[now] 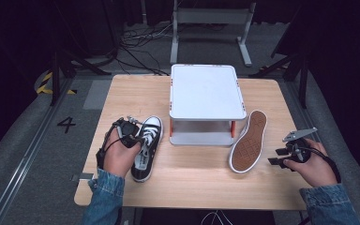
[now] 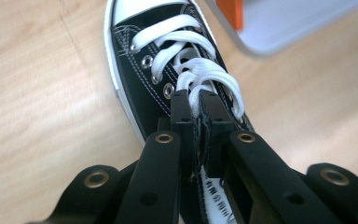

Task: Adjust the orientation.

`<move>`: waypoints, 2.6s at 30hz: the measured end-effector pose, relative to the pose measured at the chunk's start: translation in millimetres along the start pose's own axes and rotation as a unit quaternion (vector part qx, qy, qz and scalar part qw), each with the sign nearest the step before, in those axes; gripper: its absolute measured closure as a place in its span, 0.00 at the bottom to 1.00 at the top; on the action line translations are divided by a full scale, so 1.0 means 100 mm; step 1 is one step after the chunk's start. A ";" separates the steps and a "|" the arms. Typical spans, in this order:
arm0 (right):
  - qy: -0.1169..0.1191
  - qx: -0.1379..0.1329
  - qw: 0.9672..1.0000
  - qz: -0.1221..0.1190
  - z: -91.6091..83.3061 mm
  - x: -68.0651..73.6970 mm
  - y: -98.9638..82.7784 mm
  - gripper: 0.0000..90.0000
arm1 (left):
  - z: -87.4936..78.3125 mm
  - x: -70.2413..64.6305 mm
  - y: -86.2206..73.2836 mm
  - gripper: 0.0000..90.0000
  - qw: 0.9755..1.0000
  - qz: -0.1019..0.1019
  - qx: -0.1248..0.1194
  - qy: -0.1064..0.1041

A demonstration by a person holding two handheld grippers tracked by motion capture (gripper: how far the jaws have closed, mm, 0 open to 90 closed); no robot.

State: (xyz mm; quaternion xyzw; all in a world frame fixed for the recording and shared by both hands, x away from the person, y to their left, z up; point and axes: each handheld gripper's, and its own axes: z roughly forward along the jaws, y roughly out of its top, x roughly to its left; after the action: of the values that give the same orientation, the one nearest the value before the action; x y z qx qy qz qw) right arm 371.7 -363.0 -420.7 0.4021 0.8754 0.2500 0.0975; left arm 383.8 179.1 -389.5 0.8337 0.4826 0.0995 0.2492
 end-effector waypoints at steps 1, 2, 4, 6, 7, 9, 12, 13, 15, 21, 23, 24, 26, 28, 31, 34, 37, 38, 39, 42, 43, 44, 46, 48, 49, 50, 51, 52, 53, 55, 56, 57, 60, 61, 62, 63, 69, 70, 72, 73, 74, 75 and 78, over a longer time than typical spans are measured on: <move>0.000 -0.003 1.000 -0.003 0.01 0.00 0.01 0.51 | -0.04 0.00 -0.04 0.96 1.000 0.001 0.006 -0.007; 0.001 -0.001 1.000 -0.005 0.01 0.00 0.02 0.51 | -0.07 -0.01 -0.08 0.96 1.000 0.006 0.013 -0.014; 0.001 -0.002 1.000 -0.006 0.01 0.00 0.03 0.50 | -0.10 0.00 -0.13 0.95 0.999 0.009 0.022 -0.022; 0.000 -0.002 1.000 -0.007 0.01 0.00 0.03 0.50 | -0.10 -0.01 -0.18 0.95 0.999 0.016 0.026 -0.029; 0.001 -0.003 1.000 -0.006 0.01 0.01 0.04 0.50 | -0.11 0.00 -0.20 0.95 0.999 0.023 0.022 -0.031; 0.001 -0.002 1.000 -0.010 0.00 0.02 0.05 0.50 | -0.11 0.02 -0.20 0.94 0.998 0.040 0.025 -0.034; 0.003 -0.003 1.000 -0.009 0.00 0.03 0.05 0.50 | -0.11 0.03 -0.20 0.81 0.997 0.069 0.018 -0.031; 0.002 -0.005 1.000 -0.011 0.00 0.03 0.04 0.50 | -0.11 0.03 -0.20 0.68 0.996 0.088 0.010 -0.017; 0.002 -0.001 1.000 -0.011 0.02 0.01 0.04 0.50 | -0.08 0.05 -0.20 0.50 0.990 0.138 0.017 0.006; 0.008 0.007 1.000 -0.021 0.06 0.06 0.04 0.49 | 0.09 0.01 -0.18 0.48 0.981 0.191 0.011 -0.022; 0.007 0.007 1.000 -0.023 0.06 0.06 0.04 0.49 | 0.10 -0.01 -0.16 0.52 0.980 0.198 0.012 -0.021; 0.007 0.005 1.000 -0.024 0.06 0.07 0.03 0.49 | 0.12 -0.03 -0.14 0.52 0.978 0.208 0.013 -0.022; 0.007 0.006 1.000 -0.024 0.05 0.07 0.01 0.49 | 0.11 -0.05 -0.12 0.56 0.977 0.210 0.018 -0.030; 0.005 0.006 1.000 -0.019 0.04 0.07 -0.02 0.49 | 0.12 -0.03 -0.11 0.58 0.976 0.211 0.015 -0.051; 0.005 0.010 1.000 -0.021 0.04 0.07 -0.04 0.49 | 0.09 0.02 -0.10 0.57 0.975 0.206 0.012 -0.080; 0.007 0.009 1.000 -0.020 0.03 0.08 -0.07 0.48 | 0.06 0.10 -0.12 0.58 0.976 0.185 0.003 -0.114; 0.005 0.009 1.000 -0.021 0.04 0.07 -0.09 0.48 | 0.10 0.15 -0.12 0.59 0.974 0.177 -0.018 -0.143; 0.004 0.011 1.000 -0.020 0.04 0.07 -0.09 0.48 | 0.11 0.17 -0.13 0.60 0.974 0.171 -0.018 -0.150; 0.003 0.013 1.000 -0.021 0.05 0.07 -0.09 0.48 | 0.13 0.19 -0.14 0.61 0.973 0.162 -0.021 -0.164; 0.008 0.017 1.000 -0.023 0.07 0.09 -0.07 0.48 | 0.21 0.25 -0.18 0.67 0.971 0.138 -0.032 -0.194; 0.008 0.017 1.000 -0.023 0.08 0.10 -0.07 0.48 | 0.24 0.26 -0.18 0.69 0.970 0.138 -0.033 -0.197; 0.010 0.019 0.999 -0.027 0.09 0.10 -0.06 0.48 | 0.25 0.26 -0.18 0.70 0.971 0.131 -0.029 -0.197; 0.011 0.019 0.999 -0.029 0.10 0.12 -0.05 0.48 | 0.24 0.25 -0.18 0.79 0.973 0.135 -0.017 -0.184; 0.011 0.021 0.999 -0.031 0.11 0.12 -0.05 0.48 | 0.23 0.24 -0.17 0.89 0.975 0.136 -0.014 -0.173; 0.011 0.021 0.999 -0.031 0.11 0.12 -0.05 0.48 | 0.22 0.22 -0.16 0.89 0.978 0.127 -0.009 -0.167; 0.011 0.020 0.999 -0.032 0.11 0.12 -0.05 0.48 | 0.19 0.20 -0.14 0.92 0.980 0.123 0.001 -0.155; 0.011 0.020 0.999 -0.032 0.11 0.12 -0.05 0.48 | 0.19 0.20 -0.14 0.93 0.980 0.123 0.001 -0.155; 0.012 0.018 0.999 -0.030 0.10 0.12 -0.05 0.48 | 0.16 0.17 -0.11 0.93 0.982 0.122 0.006 -0.144; 0.012 0.018 0.999 -0.030 0.10 0.12 -0.05 0.48 | 0.13 0.14 -0.09 0.93 0.984 0.122 0.011 -0.133; 0.014 0.017 0.999 -0.027 0.09 0.11 -0.06 0.48 | 0.06 0.11 -0.05 0.94 0.986 0.115 0.012 -0.119; 0.012 0.016 0.999 -0.026 0.08 0.10 -0.06 0.48 | 0.03 0.10 -0.02 0.94 0.986 0.111 0.013 -0.121; 0.012 0.013 1.000 -0.026 0.08 0.09 -0.07 0.48 | 0.00 0.10 -0.01 0.94 0.986 0.110 0.011 -0.122; 0.009 0.010 1.000 -0.023 0.04 0.07 -0.07 0.47 | -0.11 0.10 0.09 0.94 0.986 0.110 0.003 -0.122; 0.008 0.008 1.000 -0.023 0.04 0.07 -0.08 0.47 | -0.16 0.09 0.14 0.94 0.986 0.110 0.000 -0.122; 0.005 0.004 1.000 -0.022 0.01 0.06 -0.08 0.47 | -0.21 0.09 0.19 0.94 0.986 0.115 0.000 -0.122; 0.005 0.004 1.000 -0.022 0.01 0.06 -0.08 0.47 | -0.26 0.08 0.25 0.94 0.985 0.122 0.003 -0.119; 0.001 -0.004 1.000 -0.016 -0.06 0.03 -0.09 0.47 | -0.52 0.03 0.55 0.94 0.986 0.146 -0.002 -0.084; 0.000 -0.007 1.000 -0.014 -0.07 0.02 -0.10 0.48 | -0.58 0.04 0.63 0.94 0.986 0.146 -0.007 -0.074; 0.000 -0.010 1.000 -0.012 -0.09 0.00 -0.11 0.47 | -0.63 0.05 0.70 0.94 0.987 0.146 -0.012 -0.064; -0.001 -0.010 1.000 -0.010 -0.10 0.00 -0.12 0.47 | -0.66 0.06 0.74 0.94 0.987 0.146 -0.014 -0.063; -0.002 -0.013 1.000 -0.009 -0.11 -0.01 -0.12 0.47 | -0.69 0.07 0.78 0.94 0.987 0.145 -0.016 -0.063; -0.002 -0.013 1.000 -0.009 -0.11 -0.01 -0.12 0.47 | -0.72 0.08 0.82 0.94 0.987 0.145 -0.020 -0.064; 0.002 -0.019 1.000 -0.008 -0.15 -0.01 -0.12 0.47 | -0.78 0.11 0.91 0.94 0.987 0.146 -0.023 -0.068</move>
State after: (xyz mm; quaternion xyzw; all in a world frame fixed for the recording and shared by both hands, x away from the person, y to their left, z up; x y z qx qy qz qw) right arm 358.9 -376.2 -414.5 0.3927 0.8739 0.2662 0.1056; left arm 426.9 176.2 -276.6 0.8940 0.3355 0.0887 0.2833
